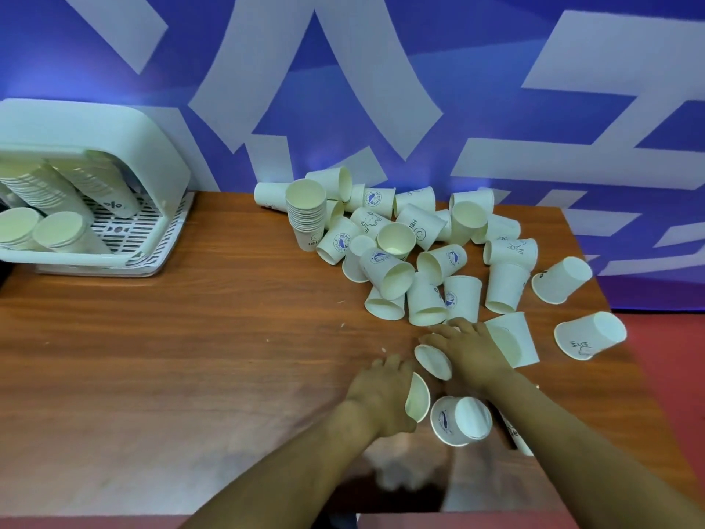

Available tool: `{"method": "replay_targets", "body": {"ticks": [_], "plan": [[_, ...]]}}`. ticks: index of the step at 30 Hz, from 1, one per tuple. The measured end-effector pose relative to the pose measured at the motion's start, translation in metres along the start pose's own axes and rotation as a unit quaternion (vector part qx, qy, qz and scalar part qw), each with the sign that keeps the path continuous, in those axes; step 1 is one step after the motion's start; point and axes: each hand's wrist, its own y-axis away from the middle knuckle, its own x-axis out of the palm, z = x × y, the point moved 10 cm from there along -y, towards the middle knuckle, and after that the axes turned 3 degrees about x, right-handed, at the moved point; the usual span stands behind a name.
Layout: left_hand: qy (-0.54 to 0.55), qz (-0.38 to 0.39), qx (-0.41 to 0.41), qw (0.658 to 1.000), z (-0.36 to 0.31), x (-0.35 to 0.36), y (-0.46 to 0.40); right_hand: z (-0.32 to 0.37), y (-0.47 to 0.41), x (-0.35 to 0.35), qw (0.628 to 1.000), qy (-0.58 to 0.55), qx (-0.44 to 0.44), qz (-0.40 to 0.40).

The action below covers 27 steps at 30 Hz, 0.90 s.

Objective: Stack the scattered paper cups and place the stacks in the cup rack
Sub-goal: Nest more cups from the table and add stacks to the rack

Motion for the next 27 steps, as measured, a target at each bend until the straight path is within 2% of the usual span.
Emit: {"method": "replay_targets", "body": {"ticks": [4,6,9,14,18,23,27], "plan": [[0.036,0.001,-0.008,0.999,0.005,-0.004,0.006,0.0,0.002,-0.014,0.999,-0.043,0.002,-0.014],[0.062,-0.016,-0.026,0.998,0.017,-0.015,0.012,0.0,0.003,-0.028,0.994,-0.102,0.027,-0.035],[0.108,-0.057,-0.061,0.991,0.051,-0.042,0.023,0.001,0.0,-0.048,0.972,-0.22,0.064,-0.054],[0.166,-0.138,-0.083,0.973,0.106,-0.082,0.054,0.029,-0.007,-0.074,0.923,-0.377,0.053,-0.056],[0.194,-0.156,-0.07,0.966,0.141,-0.103,0.079,0.057,-0.008,-0.089,0.908,-0.411,0.04,-0.068],[0.237,-0.234,-0.066,0.941,0.21,-0.163,0.126,0.097,-0.018,-0.122,0.896,-0.431,0.04,-0.102],[0.253,-0.284,-0.066,0.922,0.275,-0.194,0.177,0.154,-0.041,-0.149,0.877,-0.464,0.051,-0.112]]}}
